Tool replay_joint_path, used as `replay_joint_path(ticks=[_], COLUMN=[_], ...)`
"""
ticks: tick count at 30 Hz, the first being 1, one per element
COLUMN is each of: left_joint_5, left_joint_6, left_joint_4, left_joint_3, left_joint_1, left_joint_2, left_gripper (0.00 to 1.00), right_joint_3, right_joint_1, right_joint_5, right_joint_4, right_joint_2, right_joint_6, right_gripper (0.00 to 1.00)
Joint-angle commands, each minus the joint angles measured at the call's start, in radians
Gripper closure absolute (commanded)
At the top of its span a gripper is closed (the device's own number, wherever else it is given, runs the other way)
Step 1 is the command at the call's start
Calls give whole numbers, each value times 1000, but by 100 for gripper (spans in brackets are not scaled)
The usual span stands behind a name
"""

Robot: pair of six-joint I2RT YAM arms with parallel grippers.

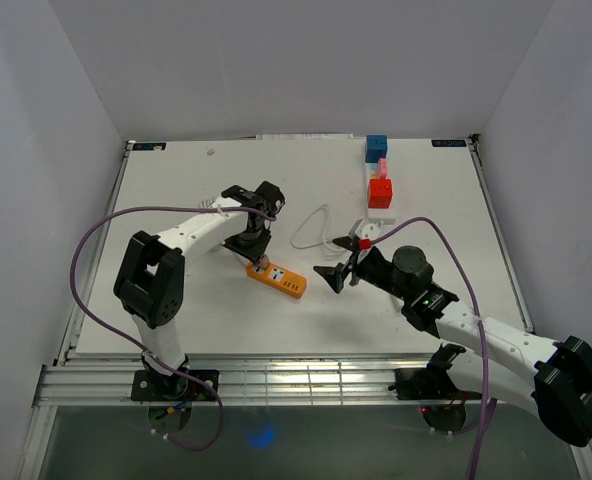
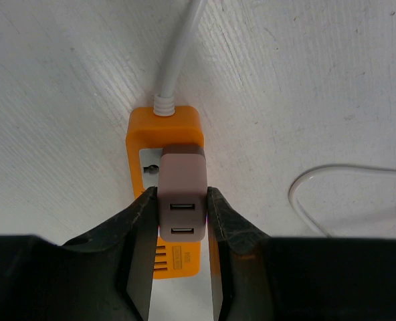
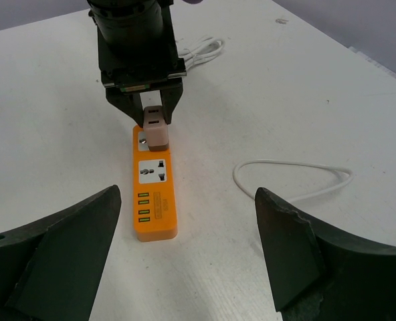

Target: Insert the plug

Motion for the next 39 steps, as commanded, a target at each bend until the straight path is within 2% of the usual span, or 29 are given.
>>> replay_joint_path(ticks=[1, 7, 10, 11, 14, 15, 18, 26, 29, 31, 32, 33, 36, 39], left_joint_5=[28, 25, 9, 8, -6, -9, -31, -43, -38, 15, 29, 38, 80, 115], left_joint_6=[-3, 8, 20, 23, 49, 57, 79, 134, 177, 348, 403, 493, 655, 743], left_joint_4=[-32, -32, -32, -32, -15, -9, -3, 12, 64, 162, 190, 195, 201, 219], left_joint_3=[18, 27, 38, 41, 46, 44, 43, 24, -17, -57, -66, -60, -46, -69], left_joint_1=[1, 1, 1, 1, 1, 1, 1, 1, 1, 3, 3, 4, 4, 4], left_joint_2=[28, 44, 35, 24, -5, -13, -43, -116, -174, -214, -237, -238, -237, -252], left_gripper=[100, 100, 82, 68, 46, 33, 17, 3, 2, 3, 2, 2, 2, 2], right_joint_3=[11, 11, 8, 9, 9, 11, 12, 20, 40, 70, 107, 126, 183, 210], right_joint_1=[-5, -7, -7, -7, -8, -7, -8, -13, -20, -28, -33, -37, -42, -43], right_joint_5=[-22, -30, -28, -27, -25, -25, -27, -15, 50, 137, 178, 265, 356, 480], right_joint_4=[61, 62, 62, 62, 61, 59, 58, 30, -49, -134, -233, -287, -471, -639], right_joint_2=[26, 35, 33, 32, 30, 30, 27, 21, 12, 4, 1, -3, -25, -60], right_joint_6=[15, 18, 18, 19, 18, 18, 16, 19, 58, 108, 128, 148, 211, 294], right_gripper=[15, 20, 20, 21, 21, 21, 21, 21, 21, 21, 20, 20, 17, 2])
